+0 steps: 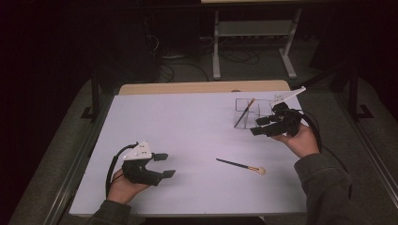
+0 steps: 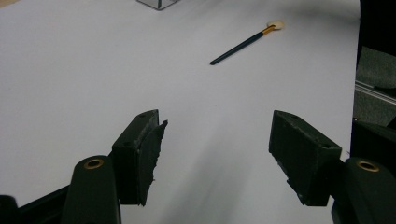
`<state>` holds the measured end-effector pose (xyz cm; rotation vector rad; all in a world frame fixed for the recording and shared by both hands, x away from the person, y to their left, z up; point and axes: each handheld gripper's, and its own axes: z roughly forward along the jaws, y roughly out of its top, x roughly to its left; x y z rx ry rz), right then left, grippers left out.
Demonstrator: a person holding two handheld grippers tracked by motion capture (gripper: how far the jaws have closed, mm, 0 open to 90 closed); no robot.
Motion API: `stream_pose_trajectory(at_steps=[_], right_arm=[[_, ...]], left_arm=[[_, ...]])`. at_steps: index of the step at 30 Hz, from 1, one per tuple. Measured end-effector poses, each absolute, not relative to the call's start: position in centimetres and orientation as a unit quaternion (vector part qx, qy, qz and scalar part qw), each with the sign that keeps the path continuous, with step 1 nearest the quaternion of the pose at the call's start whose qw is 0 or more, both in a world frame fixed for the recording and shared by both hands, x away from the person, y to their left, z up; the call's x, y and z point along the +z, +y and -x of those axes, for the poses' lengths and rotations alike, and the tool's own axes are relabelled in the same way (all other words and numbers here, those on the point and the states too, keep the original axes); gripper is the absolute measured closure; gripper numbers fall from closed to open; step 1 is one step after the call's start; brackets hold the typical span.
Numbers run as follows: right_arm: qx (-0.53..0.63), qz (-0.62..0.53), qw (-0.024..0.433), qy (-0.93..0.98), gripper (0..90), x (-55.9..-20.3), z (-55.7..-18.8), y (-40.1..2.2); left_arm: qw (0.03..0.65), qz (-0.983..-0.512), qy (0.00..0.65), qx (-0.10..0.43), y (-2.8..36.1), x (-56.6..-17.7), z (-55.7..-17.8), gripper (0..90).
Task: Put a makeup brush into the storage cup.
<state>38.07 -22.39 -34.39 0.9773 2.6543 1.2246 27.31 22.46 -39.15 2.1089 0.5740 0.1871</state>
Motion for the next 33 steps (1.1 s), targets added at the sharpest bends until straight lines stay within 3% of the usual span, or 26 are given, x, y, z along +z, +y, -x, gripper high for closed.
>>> stream_pose_trajectory(at_steps=[33], right_arm=[[0.373,-0.289,0.016,0.881,44.8,-36.7,-35.3,-21.3]], left_arm=[[0.453,-0.854,0.242,0.082,23.0,-39.0,-27.0,32.8]])
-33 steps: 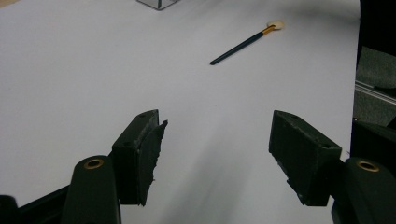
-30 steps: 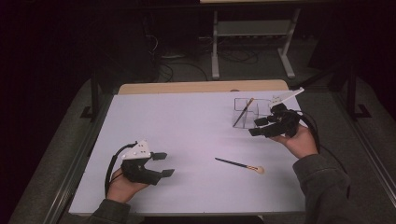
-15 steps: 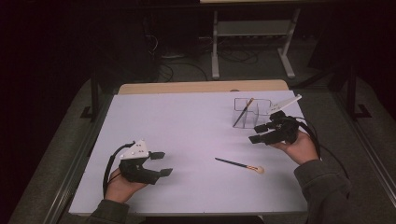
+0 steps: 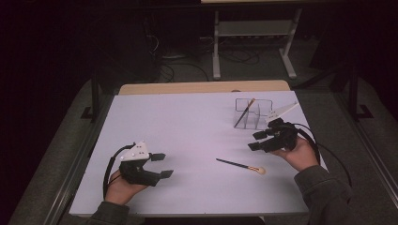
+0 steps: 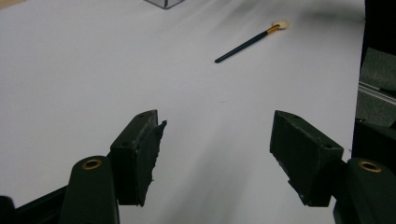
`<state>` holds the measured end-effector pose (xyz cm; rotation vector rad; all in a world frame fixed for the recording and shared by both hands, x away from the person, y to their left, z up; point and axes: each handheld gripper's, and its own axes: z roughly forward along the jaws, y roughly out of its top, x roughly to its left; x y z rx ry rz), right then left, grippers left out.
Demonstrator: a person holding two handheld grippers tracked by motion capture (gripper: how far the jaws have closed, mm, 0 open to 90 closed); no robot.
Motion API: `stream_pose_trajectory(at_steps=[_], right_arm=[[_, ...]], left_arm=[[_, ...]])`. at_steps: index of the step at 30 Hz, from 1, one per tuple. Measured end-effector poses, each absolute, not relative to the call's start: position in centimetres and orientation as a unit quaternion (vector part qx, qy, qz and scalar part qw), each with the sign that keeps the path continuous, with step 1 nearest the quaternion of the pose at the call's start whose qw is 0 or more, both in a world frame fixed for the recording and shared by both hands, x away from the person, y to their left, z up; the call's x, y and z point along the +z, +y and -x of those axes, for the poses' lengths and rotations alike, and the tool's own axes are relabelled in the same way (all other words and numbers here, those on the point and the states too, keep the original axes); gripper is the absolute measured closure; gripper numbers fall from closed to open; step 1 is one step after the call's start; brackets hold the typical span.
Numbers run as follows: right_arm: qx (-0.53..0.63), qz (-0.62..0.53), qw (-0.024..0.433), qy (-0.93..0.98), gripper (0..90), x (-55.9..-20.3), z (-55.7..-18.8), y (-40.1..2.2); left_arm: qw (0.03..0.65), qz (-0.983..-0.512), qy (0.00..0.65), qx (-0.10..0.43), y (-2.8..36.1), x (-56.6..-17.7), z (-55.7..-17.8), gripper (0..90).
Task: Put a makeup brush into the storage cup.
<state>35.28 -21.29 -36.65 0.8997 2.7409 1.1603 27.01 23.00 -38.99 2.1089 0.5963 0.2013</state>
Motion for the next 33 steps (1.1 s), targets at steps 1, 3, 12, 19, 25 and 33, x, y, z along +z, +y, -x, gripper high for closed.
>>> stream_pose_trajectory(at_steps=[1,3,12,19,25,33], right_arm=[[0.371,-0.285,0.016,0.883,44.9,-36.8,-35.2,-21.2],[0.370,-0.284,0.014,0.884,45.2,-37.0,-35.1,-21.1],[0.367,-0.276,0.014,0.888,45.5,-37.6,-34.6,-20.7],[0.362,-0.273,0.012,0.891,45.6,-38.0,-34.1,-20.3],[0.359,-0.268,0.010,0.894,46.1,-38.4,-33.9,-19.9],[0.355,-0.261,0.008,0.897,47.1,-38.9,-33.5,-19.4]], left_arm=[[0.453,-0.854,0.241,0.082,23.0,-39.0,-27.0,32.8],[0.453,-0.854,0.240,0.082,23.0,-39.0,-27.0,32.7],[0.456,-0.853,0.239,0.083,23.0,-38.9,-26.9,32.8],[0.455,-0.854,0.239,0.083,23.0,-38.9,-26.9,32.6],[0.452,-0.855,0.239,0.082,23.0,-38.9,-26.9,32.5],[0.452,-0.854,0.243,0.085,23.0,-38.9,-26.8,31.5]])
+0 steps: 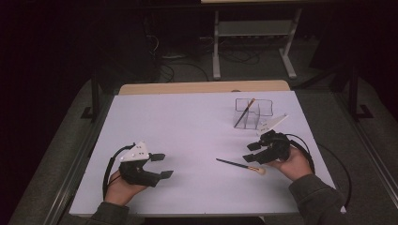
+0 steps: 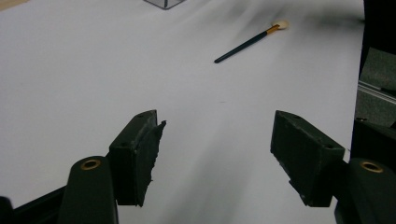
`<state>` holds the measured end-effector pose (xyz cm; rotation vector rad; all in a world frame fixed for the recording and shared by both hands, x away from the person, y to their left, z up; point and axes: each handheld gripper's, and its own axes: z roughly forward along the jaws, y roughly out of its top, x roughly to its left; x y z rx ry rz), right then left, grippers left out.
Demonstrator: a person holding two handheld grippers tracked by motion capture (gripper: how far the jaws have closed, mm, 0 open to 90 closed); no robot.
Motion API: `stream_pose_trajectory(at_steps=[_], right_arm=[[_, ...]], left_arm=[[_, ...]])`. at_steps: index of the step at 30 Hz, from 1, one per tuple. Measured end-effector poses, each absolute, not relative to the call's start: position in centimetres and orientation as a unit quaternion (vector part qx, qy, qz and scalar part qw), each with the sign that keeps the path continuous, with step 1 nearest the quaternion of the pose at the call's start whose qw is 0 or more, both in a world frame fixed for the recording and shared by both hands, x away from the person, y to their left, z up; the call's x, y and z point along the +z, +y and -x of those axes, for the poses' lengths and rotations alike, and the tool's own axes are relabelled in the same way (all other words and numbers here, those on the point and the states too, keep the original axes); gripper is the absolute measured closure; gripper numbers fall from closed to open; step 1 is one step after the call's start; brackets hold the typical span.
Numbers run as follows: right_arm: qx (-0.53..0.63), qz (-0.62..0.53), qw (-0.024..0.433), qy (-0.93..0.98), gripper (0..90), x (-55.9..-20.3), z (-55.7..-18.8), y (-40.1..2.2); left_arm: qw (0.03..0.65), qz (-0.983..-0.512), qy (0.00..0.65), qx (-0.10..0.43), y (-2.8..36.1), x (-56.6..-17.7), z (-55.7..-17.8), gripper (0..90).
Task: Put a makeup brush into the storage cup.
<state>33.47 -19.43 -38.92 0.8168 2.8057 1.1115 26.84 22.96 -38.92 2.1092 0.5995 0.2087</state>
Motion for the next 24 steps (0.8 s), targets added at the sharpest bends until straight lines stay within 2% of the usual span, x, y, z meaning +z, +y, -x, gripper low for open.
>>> stream_pose_trajectory(at_steps=[12,24], right_arm=[[0.346,-0.256,0.005,0.903,49.0,-39.6,-33.0,-18.8],[0.319,-0.244,0.005,0.916,56.2,-41.0,-32.9,-18.1]], left_arm=[[0.452,-0.854,0.242,0.086,23.0,-38.9,-26.8,30.9],[0.450,-0.855,0.243,0.085,22.9,-38.9,-26.9,29.9]])
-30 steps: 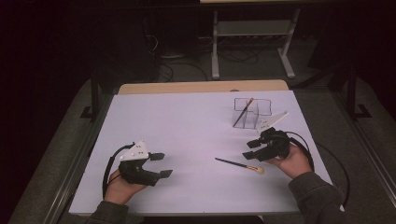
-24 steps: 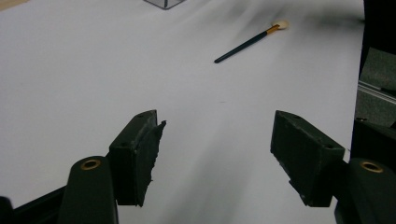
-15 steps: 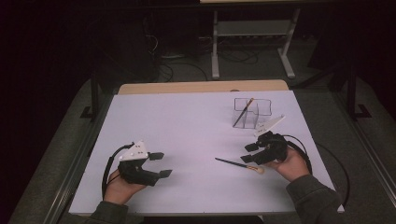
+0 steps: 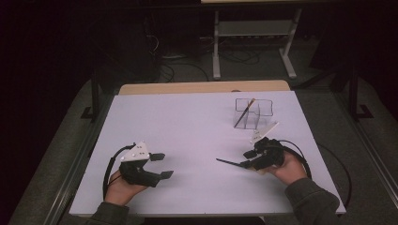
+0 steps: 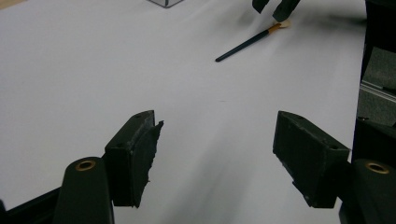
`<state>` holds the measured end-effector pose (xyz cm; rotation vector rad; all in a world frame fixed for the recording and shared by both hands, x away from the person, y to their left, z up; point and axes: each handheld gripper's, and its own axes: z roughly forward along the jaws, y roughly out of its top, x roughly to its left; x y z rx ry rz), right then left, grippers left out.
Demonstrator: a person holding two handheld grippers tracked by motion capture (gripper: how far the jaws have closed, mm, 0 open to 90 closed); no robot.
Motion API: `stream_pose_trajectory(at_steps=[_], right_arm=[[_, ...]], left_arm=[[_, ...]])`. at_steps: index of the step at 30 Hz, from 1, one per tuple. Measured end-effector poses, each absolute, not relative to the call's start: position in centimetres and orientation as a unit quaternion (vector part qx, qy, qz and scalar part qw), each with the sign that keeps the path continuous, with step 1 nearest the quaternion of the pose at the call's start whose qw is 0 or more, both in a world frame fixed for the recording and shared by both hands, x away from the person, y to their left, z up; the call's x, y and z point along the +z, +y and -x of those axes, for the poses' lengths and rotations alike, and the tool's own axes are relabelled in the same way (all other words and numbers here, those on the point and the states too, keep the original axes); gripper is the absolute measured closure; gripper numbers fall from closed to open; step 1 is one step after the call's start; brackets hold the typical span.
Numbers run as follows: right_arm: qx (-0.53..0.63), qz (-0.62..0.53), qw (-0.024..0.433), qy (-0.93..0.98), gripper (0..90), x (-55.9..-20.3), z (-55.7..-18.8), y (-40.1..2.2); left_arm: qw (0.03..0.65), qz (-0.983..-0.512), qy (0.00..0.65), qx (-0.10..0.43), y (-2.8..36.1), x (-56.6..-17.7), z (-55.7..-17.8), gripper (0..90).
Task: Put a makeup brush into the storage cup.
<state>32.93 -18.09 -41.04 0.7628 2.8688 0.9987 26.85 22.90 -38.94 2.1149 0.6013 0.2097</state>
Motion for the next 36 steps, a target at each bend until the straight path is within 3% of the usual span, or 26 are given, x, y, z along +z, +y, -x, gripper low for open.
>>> stream_pose_trajectory(at_steps=[15,36], right_arm=[[0.290,-0.228,0.007,0.929,64.7,-43.1,-33.1,-17.7],[0.277,-0.213,0.013,0.937,78.7,-43.3,-33.3,-17.3]], left_arm=[[0.448,-0.857,0.241,0.084,22.8,-38.9,-26.9,29.9],[0.454,-0.856,0.235,0.078,22.6,-38.9,-26.8,30.0]])
